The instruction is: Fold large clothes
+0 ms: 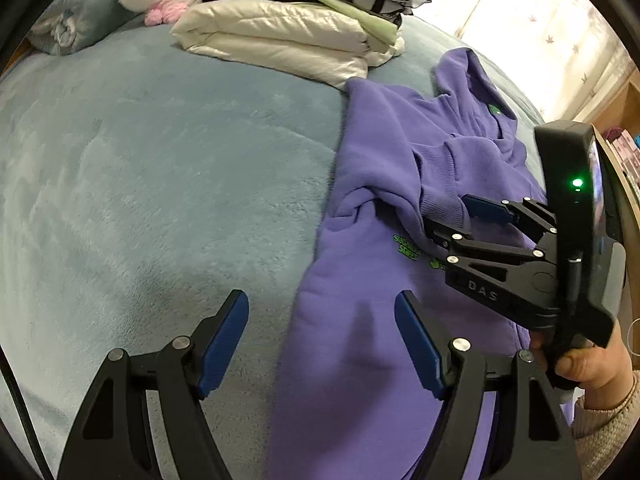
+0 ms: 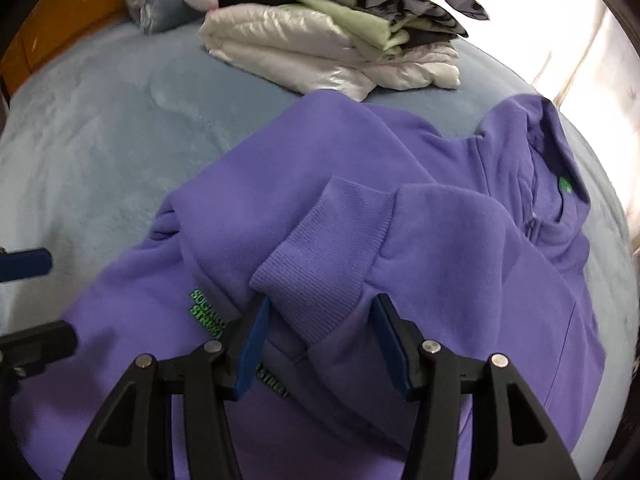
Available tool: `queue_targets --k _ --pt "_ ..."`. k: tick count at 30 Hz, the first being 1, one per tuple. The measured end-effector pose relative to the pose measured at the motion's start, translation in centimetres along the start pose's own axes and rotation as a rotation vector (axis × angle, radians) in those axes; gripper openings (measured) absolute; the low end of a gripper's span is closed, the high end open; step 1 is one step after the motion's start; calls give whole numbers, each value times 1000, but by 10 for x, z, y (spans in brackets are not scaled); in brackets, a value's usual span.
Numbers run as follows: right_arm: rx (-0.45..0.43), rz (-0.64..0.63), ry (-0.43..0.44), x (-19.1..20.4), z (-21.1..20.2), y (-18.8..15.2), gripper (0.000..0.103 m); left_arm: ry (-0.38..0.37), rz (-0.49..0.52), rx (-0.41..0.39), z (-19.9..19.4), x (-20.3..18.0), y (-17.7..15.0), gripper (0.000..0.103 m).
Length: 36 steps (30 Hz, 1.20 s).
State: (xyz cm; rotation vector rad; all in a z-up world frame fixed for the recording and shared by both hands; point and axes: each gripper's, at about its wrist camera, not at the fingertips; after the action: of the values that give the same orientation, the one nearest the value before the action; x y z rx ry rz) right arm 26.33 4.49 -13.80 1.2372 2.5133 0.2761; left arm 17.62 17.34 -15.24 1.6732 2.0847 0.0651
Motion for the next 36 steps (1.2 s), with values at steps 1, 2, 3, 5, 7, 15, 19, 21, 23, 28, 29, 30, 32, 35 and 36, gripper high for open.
queue_targets --k 1,2,3,5,7,15,19,21,23,28,29,30,32,35,36 --pt "-3 -8 -11 1 2 1 54 -1 -2 1 0 1 0 74" --pt "-11 -11 -21 1 3 3 54 0 -1 0 0 1 0 74" --pt "-25 -4 -28 -1 2 4 46 0 1 -2 0 2 0 74" --pt "-29 22 -58 -8 0 7 23 3 9 -12 -2 0 -1 74" --pt "-69 91 -18 -24 -13 8 20 2 14 -19 -5 -1 -2 74" --pt "-370 444 -2 -128 -116 -47 20 -13 41 -55 -15 -11 -5 74" --pt "-252 645 -49 -188 -102 -110 26 -7 80 -54 -19 -20 -6 74" --pt "-142 710 -20 -209 -82 -140 29 -9 107 -47 -20 -25 -4 74" --pt "-71 773 36 -225 -66 -170 29 -23 132 -33 -19 -30 3 74" --pt "-96 927 242 -256 -60 -209 49 -63 189 -5 -9 -43 38 74" --pt "-117 944 274 -261 -60 -210 50 -60 198 -11 -5 -46 50 74" --pt "-125 947 289 -264 -58 -207 50 -55 203 -17 -2 -49 58 74" --pt "-134 954 320 -270 -50 -196 50 -52 213 -21 9 -54 80 74" --pt "-113 951 334 -274 -34 -182 50 -48 210 -7 29 -58 112 74" --pt "-98 946 347 -274 -24 -176 50 -40 208 -12 35 -58 120 74"
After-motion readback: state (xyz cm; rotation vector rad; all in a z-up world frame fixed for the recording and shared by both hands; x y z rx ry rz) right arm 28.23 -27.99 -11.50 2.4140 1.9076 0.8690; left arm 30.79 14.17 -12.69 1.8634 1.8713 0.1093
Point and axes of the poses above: each gripper's, at about its wrist camera, not at the fingertips, and z roughly the way its jaws point, x to its left, y to its top, and after that the axes turned 6 degrees about x, right-handed
